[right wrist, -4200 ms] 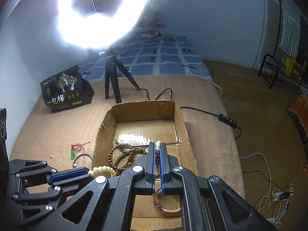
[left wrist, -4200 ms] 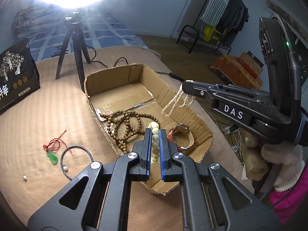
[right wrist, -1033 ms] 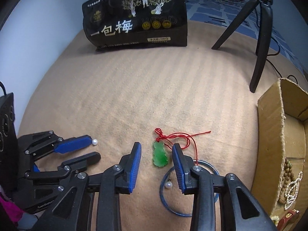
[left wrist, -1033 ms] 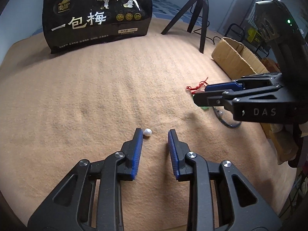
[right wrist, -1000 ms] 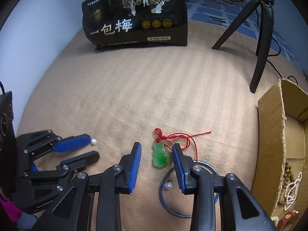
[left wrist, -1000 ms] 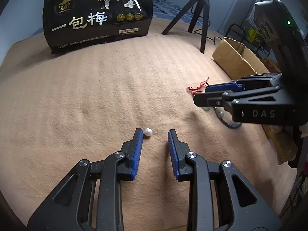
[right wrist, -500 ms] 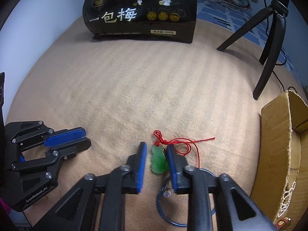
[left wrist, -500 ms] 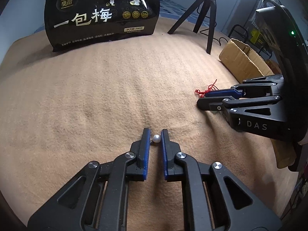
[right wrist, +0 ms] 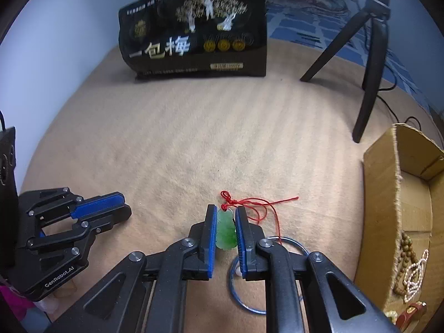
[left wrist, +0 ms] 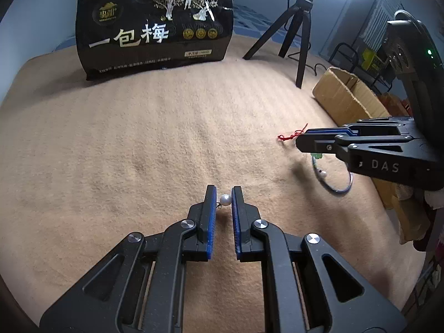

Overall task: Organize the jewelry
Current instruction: 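Grasp the small white pearl bead with the left tool while the right tool grasps the green jade pendant, then carry the pearl bead with the left tool while the right tool carries the jade pendant into the box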

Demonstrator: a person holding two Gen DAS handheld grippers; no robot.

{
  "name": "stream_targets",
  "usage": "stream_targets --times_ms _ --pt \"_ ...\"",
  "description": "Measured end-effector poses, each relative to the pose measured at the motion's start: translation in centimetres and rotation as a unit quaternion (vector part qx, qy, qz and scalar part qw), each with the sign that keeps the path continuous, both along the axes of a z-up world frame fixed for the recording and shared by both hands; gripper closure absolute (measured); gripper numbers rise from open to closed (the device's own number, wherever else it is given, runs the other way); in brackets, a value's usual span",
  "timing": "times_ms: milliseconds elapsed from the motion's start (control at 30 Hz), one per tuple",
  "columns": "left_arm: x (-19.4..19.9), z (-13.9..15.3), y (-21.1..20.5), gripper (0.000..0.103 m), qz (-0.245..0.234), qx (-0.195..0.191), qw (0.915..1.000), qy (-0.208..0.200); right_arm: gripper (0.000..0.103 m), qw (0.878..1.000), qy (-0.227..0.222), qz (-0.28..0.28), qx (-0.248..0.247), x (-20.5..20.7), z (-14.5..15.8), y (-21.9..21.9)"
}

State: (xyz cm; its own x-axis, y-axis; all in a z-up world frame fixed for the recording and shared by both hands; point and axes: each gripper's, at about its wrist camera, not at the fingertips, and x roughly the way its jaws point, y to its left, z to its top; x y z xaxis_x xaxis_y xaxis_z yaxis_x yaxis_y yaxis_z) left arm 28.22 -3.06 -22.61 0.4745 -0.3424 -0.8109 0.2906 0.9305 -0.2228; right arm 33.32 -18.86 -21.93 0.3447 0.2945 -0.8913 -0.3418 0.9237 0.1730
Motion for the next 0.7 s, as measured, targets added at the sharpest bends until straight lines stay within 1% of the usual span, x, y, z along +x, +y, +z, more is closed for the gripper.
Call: stream_targets --times_ms 233,400,700 --pt "-0.9 1.9 -0.2 0.094 -0.005 -0.01 0.9998 -0.014 0.092 0.999 -0.022 -0.016 0.029 -0.9 2.6 -1.3" --pt "-1.6 3.6 -0.7 0.094 -0.01 -0.016 0.9994 -0.029 0.092 0.998 -0.049 -0.019 0.041 -2.2 4.9 -2.2" --pt "-2.5 6.1 -1.9 0.094 -0.023 -0.02 0.9985 -0.046 0.092 0.994 -0.081 -0.032 0.062 -4.3 8.8 -4.8"
